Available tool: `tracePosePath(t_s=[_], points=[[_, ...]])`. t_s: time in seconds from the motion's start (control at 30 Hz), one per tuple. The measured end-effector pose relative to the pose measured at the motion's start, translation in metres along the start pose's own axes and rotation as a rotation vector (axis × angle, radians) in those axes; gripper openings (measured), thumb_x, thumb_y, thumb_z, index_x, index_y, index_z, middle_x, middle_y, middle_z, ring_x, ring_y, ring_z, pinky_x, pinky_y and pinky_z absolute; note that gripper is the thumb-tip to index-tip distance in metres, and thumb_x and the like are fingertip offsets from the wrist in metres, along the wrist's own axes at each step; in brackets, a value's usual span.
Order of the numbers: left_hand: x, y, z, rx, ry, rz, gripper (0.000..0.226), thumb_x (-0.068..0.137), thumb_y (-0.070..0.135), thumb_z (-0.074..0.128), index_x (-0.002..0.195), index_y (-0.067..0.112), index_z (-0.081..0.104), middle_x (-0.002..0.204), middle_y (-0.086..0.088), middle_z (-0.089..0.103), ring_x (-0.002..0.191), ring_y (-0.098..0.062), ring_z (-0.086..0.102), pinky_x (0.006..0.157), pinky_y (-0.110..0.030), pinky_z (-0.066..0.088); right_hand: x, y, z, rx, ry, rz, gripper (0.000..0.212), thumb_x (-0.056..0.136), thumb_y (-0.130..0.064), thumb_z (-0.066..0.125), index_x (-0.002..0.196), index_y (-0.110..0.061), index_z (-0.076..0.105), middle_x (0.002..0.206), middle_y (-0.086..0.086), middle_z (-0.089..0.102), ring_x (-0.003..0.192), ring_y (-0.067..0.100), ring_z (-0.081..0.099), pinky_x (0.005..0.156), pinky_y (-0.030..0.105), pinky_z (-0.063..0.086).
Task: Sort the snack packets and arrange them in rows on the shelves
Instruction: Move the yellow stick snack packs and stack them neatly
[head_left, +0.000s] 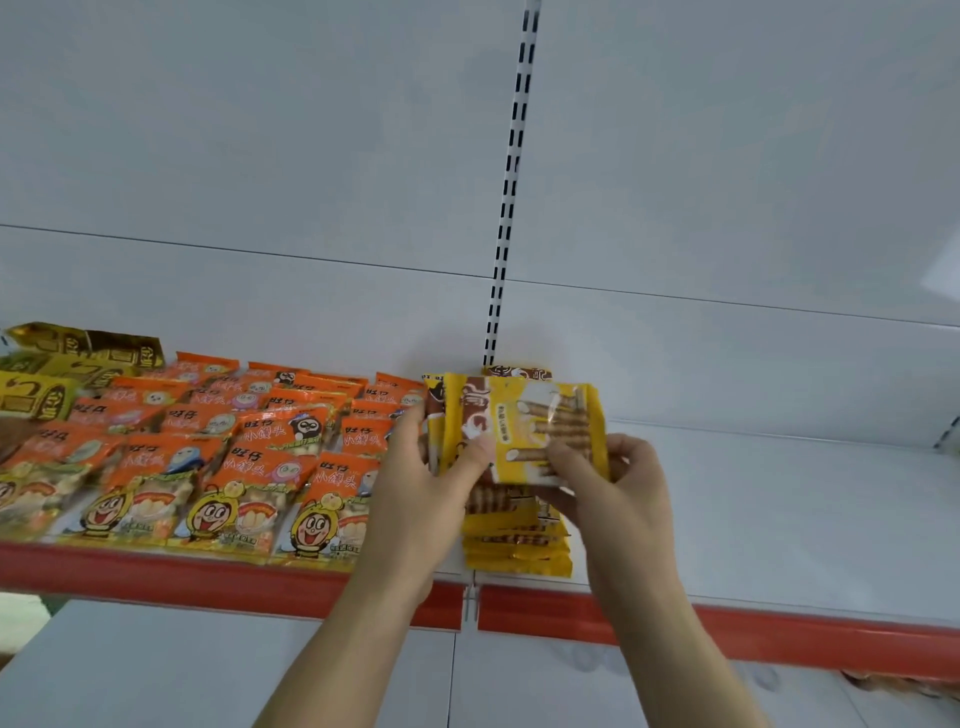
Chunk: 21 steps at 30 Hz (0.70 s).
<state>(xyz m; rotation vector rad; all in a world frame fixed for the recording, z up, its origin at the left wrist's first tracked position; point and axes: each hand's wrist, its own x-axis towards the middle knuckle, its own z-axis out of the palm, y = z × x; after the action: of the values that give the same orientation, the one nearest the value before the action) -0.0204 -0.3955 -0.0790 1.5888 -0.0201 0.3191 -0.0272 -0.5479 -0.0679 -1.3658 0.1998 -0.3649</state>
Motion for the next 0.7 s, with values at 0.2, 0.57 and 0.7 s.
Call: tracePosePath(t_s=[0.2,0.57,0.7], points=[[0.004,0.001,-0.006,0.112,-0.002,0.007,0.046,0.092,0.028,0.076,0.118,0.056,0.049,0.095,0.037,0.068,0.089,0.020,0.063,0.074,-0.012,0.054,0.002,-0.004,-0.014,-0.492,-0.119,-0.268,0.068,0.082,-0.039,0.079,0.138,-0.040,0.041,0.120,-0.023,0.057,0.106,-0.005,0.058,0.078,0.017,0.050],[0.005,0.000,-0.015,0.017,0.087,-0.017,0.055,0.103,0.037,0.059,0.154,0.036,0.039,0.144,0.013,0.058,0.133,-0.011,0.057,0.110,-0.044,0.048,0.018,-0.018,-0.024,-0.796,-0.473,-0.506,0.060,0.098,-0.025,0.063,0.138,-0.063,0.040,0.099,-0.023,0.064,0.079,0.009,0.061,0.067,0.018,0.048],[0.010,-0.009,-0.032,0.023,0.200,-0.045,0.047,0.108,0.020,0.052,0.153,0.030,0.040,0.125,0.018,0.064,0.113,-0.003,0.063,0.085,-0.027,0.048,0.024,-0.014,-0.029,-0.523,-0.207,-0.333,0.053,0.102,-0.016,0.055,0.136,-0.056,0.051,0.089,-0.014,0.070,0.069,0.018,0.069,0.059,0.029,0.058]])
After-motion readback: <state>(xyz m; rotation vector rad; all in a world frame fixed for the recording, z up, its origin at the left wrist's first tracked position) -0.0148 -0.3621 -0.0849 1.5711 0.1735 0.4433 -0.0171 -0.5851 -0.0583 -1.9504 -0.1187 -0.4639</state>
